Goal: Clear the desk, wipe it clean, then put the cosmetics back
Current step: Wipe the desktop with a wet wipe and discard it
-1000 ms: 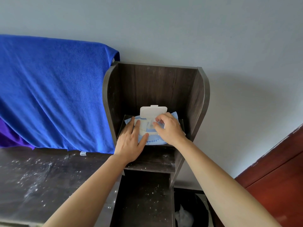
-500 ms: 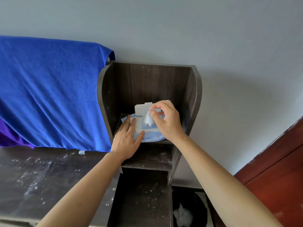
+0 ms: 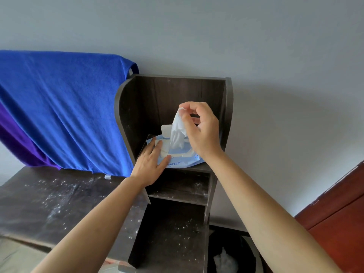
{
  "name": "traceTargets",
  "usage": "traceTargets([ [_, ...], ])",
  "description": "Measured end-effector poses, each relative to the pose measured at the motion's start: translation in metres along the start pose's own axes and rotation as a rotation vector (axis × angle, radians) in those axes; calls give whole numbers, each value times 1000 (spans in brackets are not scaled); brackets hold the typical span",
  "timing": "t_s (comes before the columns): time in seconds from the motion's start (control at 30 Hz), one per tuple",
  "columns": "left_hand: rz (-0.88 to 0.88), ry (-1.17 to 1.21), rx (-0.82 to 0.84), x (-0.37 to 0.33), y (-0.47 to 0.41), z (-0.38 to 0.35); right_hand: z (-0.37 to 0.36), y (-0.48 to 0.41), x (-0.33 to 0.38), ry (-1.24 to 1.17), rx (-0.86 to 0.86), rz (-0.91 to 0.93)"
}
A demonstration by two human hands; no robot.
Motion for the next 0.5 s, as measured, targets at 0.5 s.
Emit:
traceTargets([
  [0.5,-25,-37,-331,-9,88,38,-23,26,-11,-114,153,-64],
])
Point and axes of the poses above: each hand's wrist, its own y-axis away from the middle knuckle, its own z-axis out of the back of the hand, x = y × z, the point moved 8 cm from there along -y, towards the middle knuckle, and after that the axes turned 14 degrees about y, right-handed, at the moved point
